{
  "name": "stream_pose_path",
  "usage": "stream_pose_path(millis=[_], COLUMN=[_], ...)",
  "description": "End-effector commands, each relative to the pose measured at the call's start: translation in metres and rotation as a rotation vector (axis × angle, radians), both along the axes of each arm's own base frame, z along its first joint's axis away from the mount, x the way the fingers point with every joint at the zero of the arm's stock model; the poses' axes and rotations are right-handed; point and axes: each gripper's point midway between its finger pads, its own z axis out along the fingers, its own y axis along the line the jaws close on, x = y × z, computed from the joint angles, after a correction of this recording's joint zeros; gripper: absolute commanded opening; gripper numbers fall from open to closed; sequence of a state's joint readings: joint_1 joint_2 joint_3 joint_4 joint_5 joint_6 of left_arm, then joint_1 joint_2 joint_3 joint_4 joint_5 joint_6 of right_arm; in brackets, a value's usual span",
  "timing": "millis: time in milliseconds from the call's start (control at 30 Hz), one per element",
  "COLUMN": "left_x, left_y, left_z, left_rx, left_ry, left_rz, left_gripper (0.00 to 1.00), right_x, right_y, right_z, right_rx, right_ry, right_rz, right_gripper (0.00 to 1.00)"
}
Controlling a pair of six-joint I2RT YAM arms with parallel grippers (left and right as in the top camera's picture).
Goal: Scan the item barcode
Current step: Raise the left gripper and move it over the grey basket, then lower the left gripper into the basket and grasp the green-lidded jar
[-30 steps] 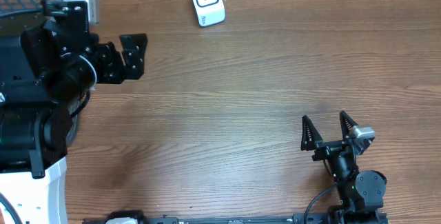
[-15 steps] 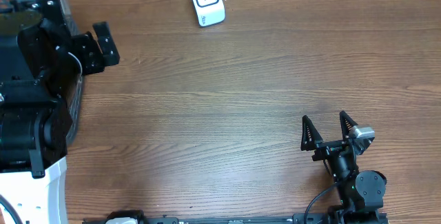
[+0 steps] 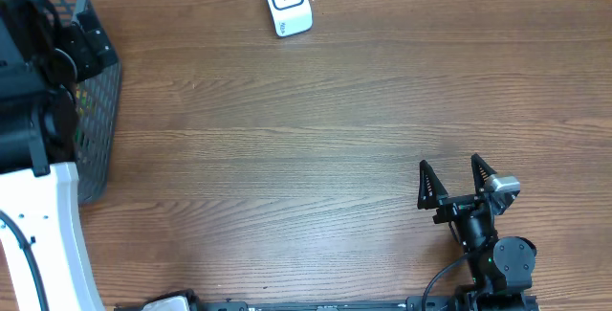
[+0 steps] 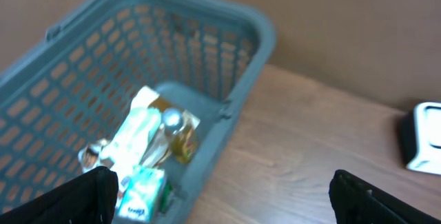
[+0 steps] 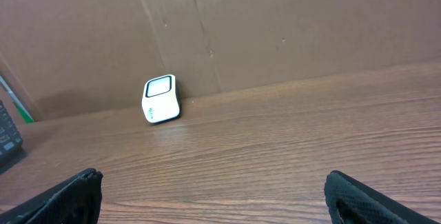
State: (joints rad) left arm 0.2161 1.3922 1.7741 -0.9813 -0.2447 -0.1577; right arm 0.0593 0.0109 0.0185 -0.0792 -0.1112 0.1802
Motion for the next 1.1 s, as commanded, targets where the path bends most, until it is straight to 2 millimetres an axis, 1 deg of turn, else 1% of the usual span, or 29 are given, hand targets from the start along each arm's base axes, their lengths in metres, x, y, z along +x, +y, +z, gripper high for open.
stream_pose_path(millis=[0,100,167,300,433,467,567,600,767,800,867,1067], left_x=[0.004,0.007,0.007,-0.004,-0.012,-0.013,-0.021,-0.022,-0.016,-0.014,-0.013,-0.011], left_y=[0.015,0.033,0.049,0.084,0.109,0.112,0.124,0.13,0.137,0.138,0.138,0.14], left_z=[-0.011,-0.024,-0.031,-0.044,-0.058,-0.062,-0.081,-0.095,-0.138,-0.158,-0.175,-0.218], left_rx=[-0.079,-0.133,-0.154,-0.184,-0.249,-0.269,-0.29,-0.287,-0.302,-0.316,-0.337,-0.364], left_ry=[0.008,0.022,0.027,0.047,0.052,0.056,0.122,0.173,0.312,0.372,0.421,0.541], left_rz=[0.03,0.062,0.096,0.18,0.216,0.217,0.233,0.217,0.156,0.135,0.125,0.067], left_gripper=[1.0,1.0,1.0,1.0,1.0,0.99,0.99,1.0,1.0,1.0,1.0,1.0], right_x=[0.001,0.001,0.001,0.001,0.001,0.001,0.001,0.001,0.001,0.001,0.001,0.001], right_y=[-0.003,-0.003,-0.003,-0.003,-0.003,-0.003,-0.003,-0.003,-0.003,-0.003,-0.003,-0.003], right_z=[-0.002,-0.002,-0.002,-0.002,-0.002,-0.002,-0.002,-0.002,-0.002,-0.002,-0.002,-0.002], right_rx=[0.003,0.003,0.003,0.003,0.003,0.003,0.003,0.003,0.003,0.003,0.003,0.003], right_ry=[-0.001,-0.001,-0.002,-0.001,-0.001,-0.002,-0.001,-0.002,-0.002,-0.002,-0.002,-0.001], right_rz=[-0.018,-0.018,-0.018,-0.018,-0.018,-0.018,-0.018,-0.018,-0.018,-0.018,-0.018,-0.018], right_gripper=[1.0,1.0,1.0,1.0,1.0,1.0,1.0,1.0,1.0,1.0,1.0,1.0])
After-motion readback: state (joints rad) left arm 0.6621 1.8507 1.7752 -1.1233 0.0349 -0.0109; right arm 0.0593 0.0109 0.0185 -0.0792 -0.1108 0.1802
